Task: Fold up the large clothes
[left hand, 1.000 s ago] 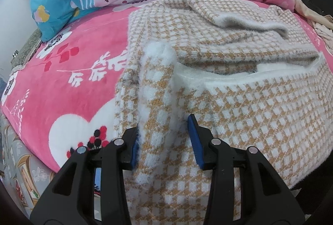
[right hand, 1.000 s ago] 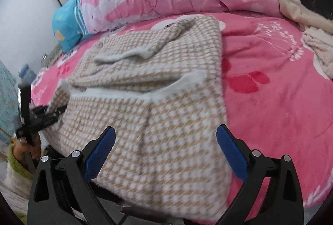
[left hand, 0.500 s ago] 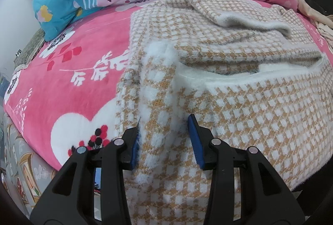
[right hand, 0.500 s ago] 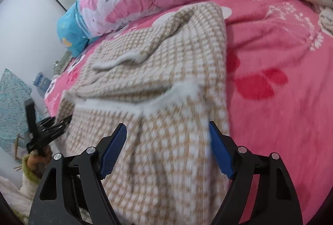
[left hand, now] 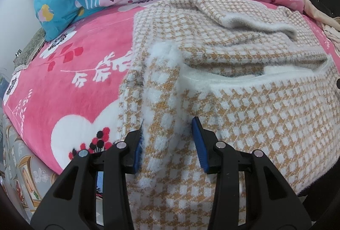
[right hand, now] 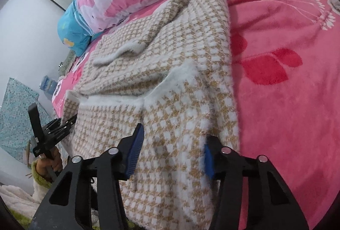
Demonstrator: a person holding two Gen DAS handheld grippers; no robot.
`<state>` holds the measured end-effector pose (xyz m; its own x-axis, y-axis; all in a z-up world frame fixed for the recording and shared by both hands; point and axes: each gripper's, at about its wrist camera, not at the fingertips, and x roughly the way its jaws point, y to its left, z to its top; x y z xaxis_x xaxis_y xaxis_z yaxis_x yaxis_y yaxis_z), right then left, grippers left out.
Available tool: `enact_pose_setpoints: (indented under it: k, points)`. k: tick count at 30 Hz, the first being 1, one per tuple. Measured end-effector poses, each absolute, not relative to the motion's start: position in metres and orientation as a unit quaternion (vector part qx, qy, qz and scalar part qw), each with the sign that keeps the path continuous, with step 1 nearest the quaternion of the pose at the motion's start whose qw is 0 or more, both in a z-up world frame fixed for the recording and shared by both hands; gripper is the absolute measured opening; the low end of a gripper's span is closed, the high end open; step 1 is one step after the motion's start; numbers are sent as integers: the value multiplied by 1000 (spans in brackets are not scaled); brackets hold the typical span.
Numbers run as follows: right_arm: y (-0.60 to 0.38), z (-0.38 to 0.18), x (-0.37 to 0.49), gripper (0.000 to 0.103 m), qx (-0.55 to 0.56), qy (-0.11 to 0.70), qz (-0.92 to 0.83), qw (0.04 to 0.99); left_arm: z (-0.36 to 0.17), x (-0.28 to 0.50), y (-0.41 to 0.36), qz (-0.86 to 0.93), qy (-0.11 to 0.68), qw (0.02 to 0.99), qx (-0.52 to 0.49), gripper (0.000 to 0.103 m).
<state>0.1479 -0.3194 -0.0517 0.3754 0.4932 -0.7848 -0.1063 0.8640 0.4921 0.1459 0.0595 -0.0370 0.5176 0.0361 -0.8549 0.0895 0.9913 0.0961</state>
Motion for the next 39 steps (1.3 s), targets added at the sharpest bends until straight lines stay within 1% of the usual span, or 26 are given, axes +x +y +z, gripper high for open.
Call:
enact_pose_setpoints:
  k: [2,5,10,17,25,30,33,35,38,39]
  points:
    - [-317,-50,143,41,174,533,181,808,-38,148,62,-15,490,869,63,40]
    - [-309,-43,134,38,149,536,181,811,-37,145,60,-13,490,869,62,40]
    - [-295,-37,137,38,114,535,170,820,-38,147,64,-15,490,869,61,40]
    - [-293,-49,151,38,115,542,144,820,-37,140,57,-15,489,870,62,40]
    - [-280,-47,150,38,79,539,126,829,-37,144,60,-13,489,870,61,40]
    - [-274,-43,147,36,64,531,115,837,-38,147,65,-13,489,870,58,40]
    - [-272,-38,144,29,66,520,108,845,-39,146,61,-16,487,871,60,40]
    - [-273,-36,143,19,67,514,101,849,-38,149,59,-19,486,872,59,40]
    - [-276,-29,138,14,76,502,92,856,-37,154,60,-24,481,875,52,39]
    - [-276,-26,135,13,75,496,89,860,-36,155,59,-23,477,877,53,36]
